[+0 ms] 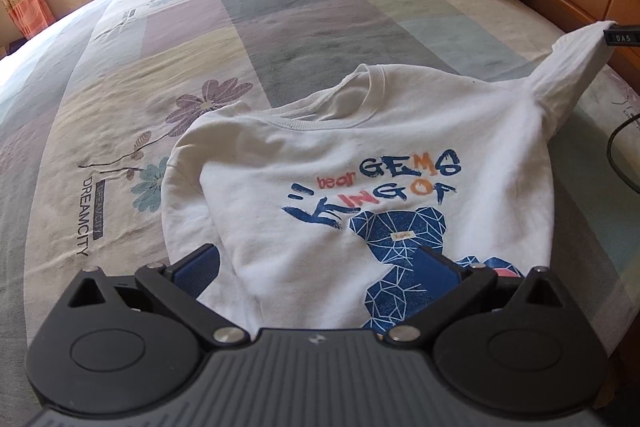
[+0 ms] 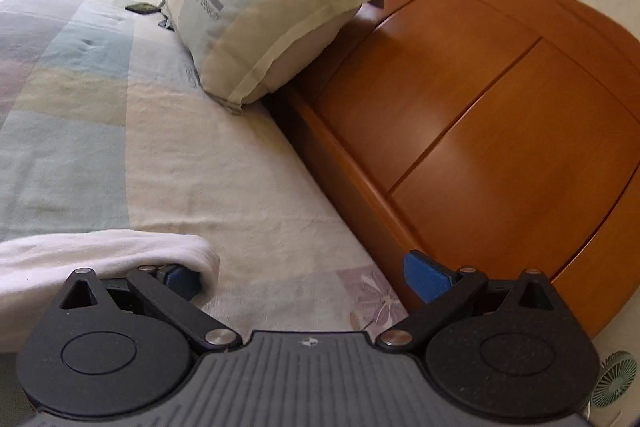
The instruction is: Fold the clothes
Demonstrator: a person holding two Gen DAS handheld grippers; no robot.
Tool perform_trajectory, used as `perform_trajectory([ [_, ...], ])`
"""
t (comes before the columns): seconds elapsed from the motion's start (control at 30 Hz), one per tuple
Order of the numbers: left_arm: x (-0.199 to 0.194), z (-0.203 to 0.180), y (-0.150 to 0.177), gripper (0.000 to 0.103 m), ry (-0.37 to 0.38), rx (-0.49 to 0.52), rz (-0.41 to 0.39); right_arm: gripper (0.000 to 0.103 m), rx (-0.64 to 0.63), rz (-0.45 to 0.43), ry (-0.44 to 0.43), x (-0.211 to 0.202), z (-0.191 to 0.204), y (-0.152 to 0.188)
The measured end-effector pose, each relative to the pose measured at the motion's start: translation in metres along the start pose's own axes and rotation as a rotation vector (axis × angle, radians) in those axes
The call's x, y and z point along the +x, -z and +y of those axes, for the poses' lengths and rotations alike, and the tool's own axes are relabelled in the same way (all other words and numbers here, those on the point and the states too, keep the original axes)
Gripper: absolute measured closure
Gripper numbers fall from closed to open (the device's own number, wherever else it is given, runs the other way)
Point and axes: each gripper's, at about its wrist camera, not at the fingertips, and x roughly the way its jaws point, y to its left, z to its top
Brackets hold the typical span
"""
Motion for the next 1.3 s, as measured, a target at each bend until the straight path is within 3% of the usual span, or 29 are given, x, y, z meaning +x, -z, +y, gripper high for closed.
perform_trajectory([
  [0.5,-0.014,0.036,0.02,0.001,-0.066,-0.08,0.009,0.0,0.016,-0.095,-0.706,-0.085,0.138,-0.03],
  [0.57,-0.014,0.043,0.022,0.001,-0.072,-0.095,0.011,0.0,0.028,-0.069,-0.774,-0.089,0.149,-0.028],
  [0.8,-0.008,0.043,0.02,0.001,-0.053,-0.088,0.015,0.0,0.191,0.069,-0.744,-0.076,0.114,0.009],
  [1.03,-0.003,0.025,0.01,0.001,-0.027,-0.028,0.014,0.0,0.357,0.181,-0.542,-0.039,0.057,0.05],
  [1.17,-0.003,0.015,0.007,0.001,-0.025,-0.003,0.015,0.0,0.415,0.216,-0.522,-0.013,0.049,0.056],
  [1.3,-0.005,0.01,0.007,0.001,-0.038,0.004,0.019,0.0,0.367,0.332,-0.476,0.019,0.069,0.054],
])
